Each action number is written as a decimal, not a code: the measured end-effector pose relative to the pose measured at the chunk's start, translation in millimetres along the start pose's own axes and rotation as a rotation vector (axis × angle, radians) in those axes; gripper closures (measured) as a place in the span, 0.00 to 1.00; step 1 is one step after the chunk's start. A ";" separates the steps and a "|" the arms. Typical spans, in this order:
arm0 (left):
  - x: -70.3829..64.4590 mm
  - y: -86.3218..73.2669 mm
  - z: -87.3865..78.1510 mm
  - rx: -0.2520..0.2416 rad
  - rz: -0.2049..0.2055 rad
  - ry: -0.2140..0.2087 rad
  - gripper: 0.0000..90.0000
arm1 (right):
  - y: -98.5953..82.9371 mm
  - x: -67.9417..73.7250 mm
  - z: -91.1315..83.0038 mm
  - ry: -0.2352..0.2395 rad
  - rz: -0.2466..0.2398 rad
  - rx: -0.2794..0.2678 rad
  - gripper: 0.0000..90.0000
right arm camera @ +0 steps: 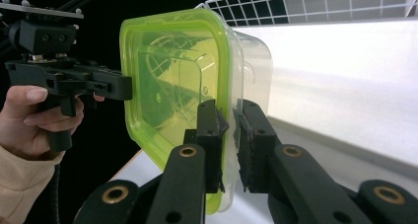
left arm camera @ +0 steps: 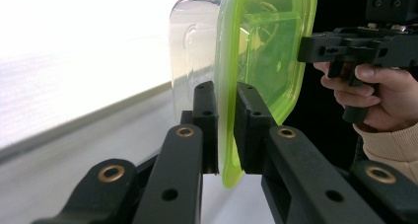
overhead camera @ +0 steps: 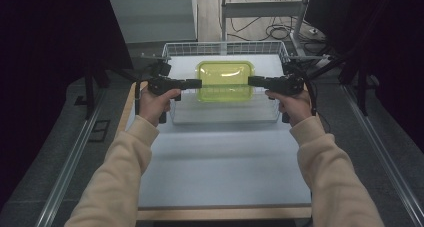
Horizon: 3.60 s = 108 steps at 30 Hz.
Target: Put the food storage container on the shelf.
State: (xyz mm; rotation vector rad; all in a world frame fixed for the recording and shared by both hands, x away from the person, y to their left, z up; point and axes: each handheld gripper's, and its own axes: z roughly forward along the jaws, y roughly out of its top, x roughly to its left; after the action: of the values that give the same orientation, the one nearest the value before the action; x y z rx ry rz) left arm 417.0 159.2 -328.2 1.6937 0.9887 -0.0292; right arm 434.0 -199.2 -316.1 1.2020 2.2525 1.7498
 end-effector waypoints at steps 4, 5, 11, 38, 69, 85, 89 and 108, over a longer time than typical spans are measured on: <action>8.5 9.3 3.3 0.005 -0.006 0.005 0.91 | 10.1 -4.4 6.1 -0.012 0.003 0.010 0.90; 9.6 11.6 4.1 0.007 -0.008 0.010 0.91 | 11.9 -5.5 7.9 -0.014 0.005 0.008 0.90; 14.7 21.6 7.3 0.015 -0.008 0.026 0.91 | 20.7 -16.7 17.4 -0.013 0.043 0.007 0.90; 40.8 40.9 28.8 0.038 -0.058 0.063 0.90 | 37.1 -39.6 39.4 -0.062 0.078 0.024 0.89; 55.4 44.4 46.2 -0.007 -0.108 0.102 0.45 | 34.4 -49.0 54.0 -0.206 0.104 0.005 0.56; 28.3 40.9 16.7 -0.068 -0.042 0.150 0.24 | 32.6 -33.3 28.1 -0.153 0.030 -0.074 0.43; 17.5 32.8 5.9 -0.085 -0.027 0.134 0.24 | 30.0 -23.0 17.6 -0.133 -0.027 -0.071 0.41; -37.1 -74.4 -36.2 -0.051 0.130 0.017 0.23 | -63.7 7.9 -29.7 -0.008 -0.167 -0.003 0.37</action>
State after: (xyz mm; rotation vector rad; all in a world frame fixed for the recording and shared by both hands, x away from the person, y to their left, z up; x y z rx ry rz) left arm 330.9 168.9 -355.1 1.7097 0.8831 0.0950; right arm 380.1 -222.3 -355.8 0.9857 2.2711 1.6840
